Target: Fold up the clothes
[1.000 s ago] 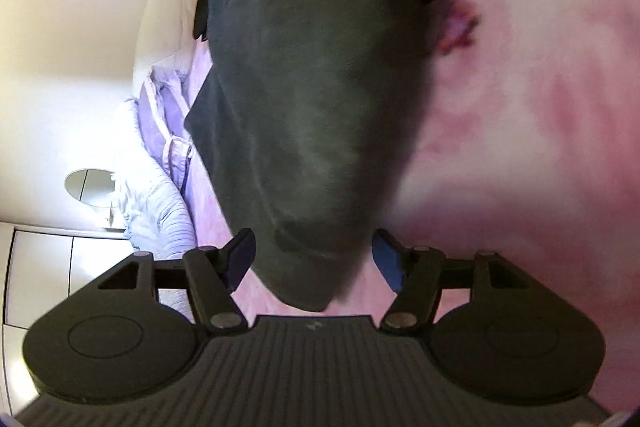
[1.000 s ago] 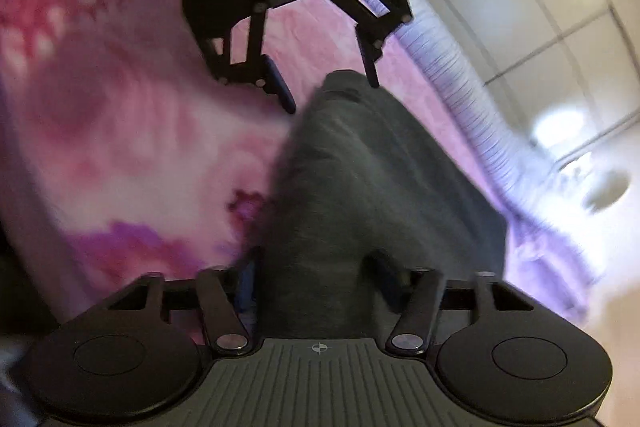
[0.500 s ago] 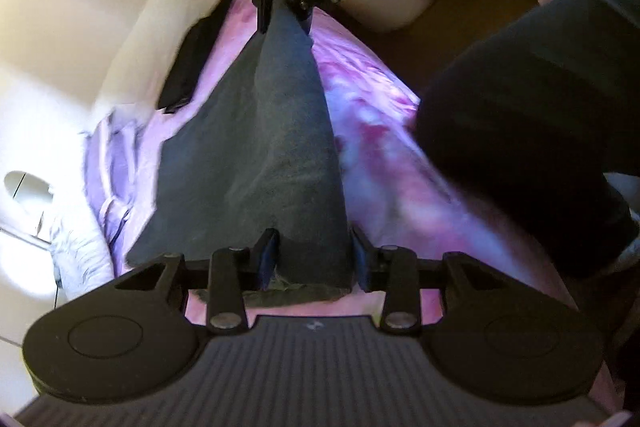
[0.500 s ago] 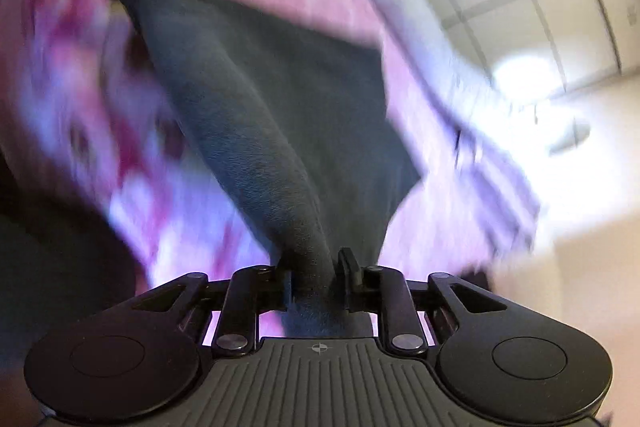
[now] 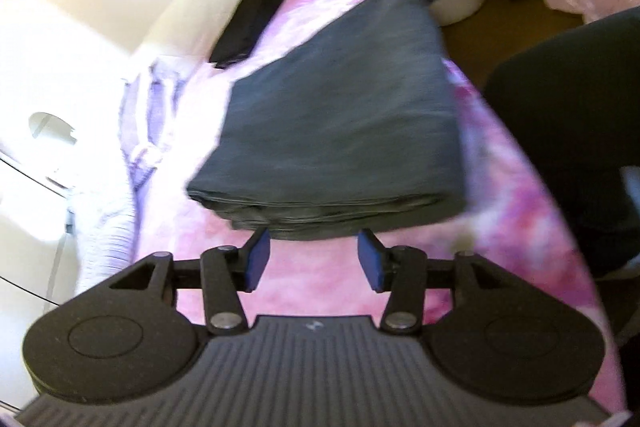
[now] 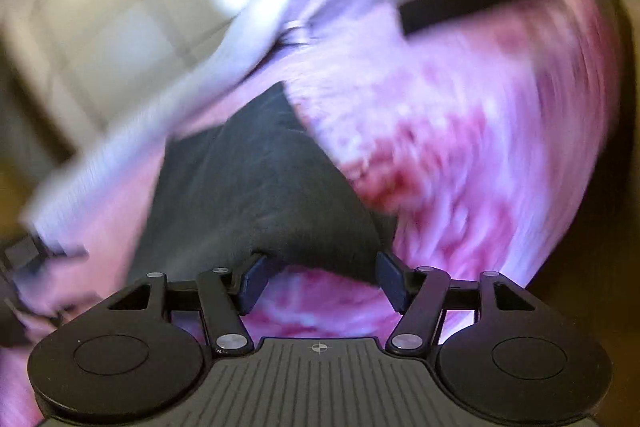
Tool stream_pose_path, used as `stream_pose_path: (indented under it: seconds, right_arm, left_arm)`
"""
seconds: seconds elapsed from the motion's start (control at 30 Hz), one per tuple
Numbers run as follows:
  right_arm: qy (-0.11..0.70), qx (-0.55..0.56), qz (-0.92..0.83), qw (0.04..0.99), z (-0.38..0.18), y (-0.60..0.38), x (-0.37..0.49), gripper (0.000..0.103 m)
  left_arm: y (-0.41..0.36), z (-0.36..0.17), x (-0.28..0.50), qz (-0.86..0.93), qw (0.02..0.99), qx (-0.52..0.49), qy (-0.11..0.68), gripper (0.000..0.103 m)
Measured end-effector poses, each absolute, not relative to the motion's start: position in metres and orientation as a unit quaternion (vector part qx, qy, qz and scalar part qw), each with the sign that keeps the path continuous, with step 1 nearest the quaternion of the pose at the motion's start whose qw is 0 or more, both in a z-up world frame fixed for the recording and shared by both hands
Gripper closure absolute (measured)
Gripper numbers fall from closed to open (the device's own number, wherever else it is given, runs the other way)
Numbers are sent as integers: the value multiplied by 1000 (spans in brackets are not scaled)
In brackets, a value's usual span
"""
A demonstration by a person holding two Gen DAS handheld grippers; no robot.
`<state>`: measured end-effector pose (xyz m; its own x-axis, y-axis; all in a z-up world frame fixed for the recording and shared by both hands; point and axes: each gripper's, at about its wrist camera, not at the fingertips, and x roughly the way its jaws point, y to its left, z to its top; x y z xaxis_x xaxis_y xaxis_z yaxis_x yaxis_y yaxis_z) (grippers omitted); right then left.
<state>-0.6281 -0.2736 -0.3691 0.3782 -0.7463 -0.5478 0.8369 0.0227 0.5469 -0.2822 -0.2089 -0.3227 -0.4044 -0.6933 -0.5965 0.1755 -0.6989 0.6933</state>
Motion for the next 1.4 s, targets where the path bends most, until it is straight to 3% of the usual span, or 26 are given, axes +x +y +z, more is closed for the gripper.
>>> stream_pose_path:
  seconds: [0.07, 0.2, 0.27, 0.37, 0.47, 0.5, 0.53, 0.57, 0.63, 0.83, 0.9, 0.97, 1.0, 1.03, 1.1, 1.23, 1.4]
  right_arm:
    - [50, 436, -565, 699, -370, -273, -638, 34]
    - [128, 364, -600, 701, -366, -249, -626, 33]
    - [66, 386, -569, 723, -374, -240, -633, 31]
    - [-36, 446, -537, 716, -385, -241, -642, 16]
    - [-129, 535, -497, 670, -408, -263, -654, 16]
    - [-145, 546, -490, 664, -412, -271, -657, 36]
    - [-151, 551, -488, 660, -413, -280, -660, 71]
    - [-143, 550, -491, 660, -409, -291, -665, 78]
    - [-115, 538, -497, 672, -397, -313, -678, 85]
    - [-38, 435, -542, 718, -359, -401, -720, 86]
    - [-2, 427, -551, 717, -362, -433, -728, 83]
    - [47, 418, -579, 699, -363, -442, -725, 65]
    - [69, 400, -598, 691, -360, -437, -719, 50]
    - [86, 369, -619, 688, -352, -425, -708, 43]
    - [122, 300, -649, 688, -338, -397, -684, 38]
    - [191, 162, -576, 778, -324, -319, -609, 26]
    - [375, -37, -487, 788, -377, -280, -520, 23]
  left_arm:
    - [-218, -322, -284, -787, 275, 472, -288, 56]
    - [-232, -326, -291, -789, 281, 458, -297, 53]
    - [-237, -330, -295, -791, 284, 454, -296, 53]
    - [-243, -335, -299, -791, 286, 447, -306, 48]
    - [-246, -340, -300, -784, 285, 447, -324, 45]
    - [-246, -341, -300, -782, 285, 447, -328, 44]
    - [-248, -341, -299, -781, 286, 446, -330, 44]
    - [-249, -341, -298, -782, 286, 444, -330, 43]
    - [-253, -343, -297, -783, 288, 443, -329, 42]
    - [-265, -356, -309, -777, 287, 447, -337, 41]
    - [-268, -362, -318, -767, 283, 453, -355, 37]
    - [-271, -371, -326, -748, 281, 462, -385, 36]
    - [-272, -374, -329, -741, 278, 464, -399, 35]
    - [-273, -378, -331, -734, 274, 465, -412, 34]
    - [-277, -384, -336, -724, 266, 467, -432, 32]
    - [-284, -393, -341, -721, 260, 464, -443, 27]
    - [-282, -397, -340, -726, 269, 454, -442, 13]
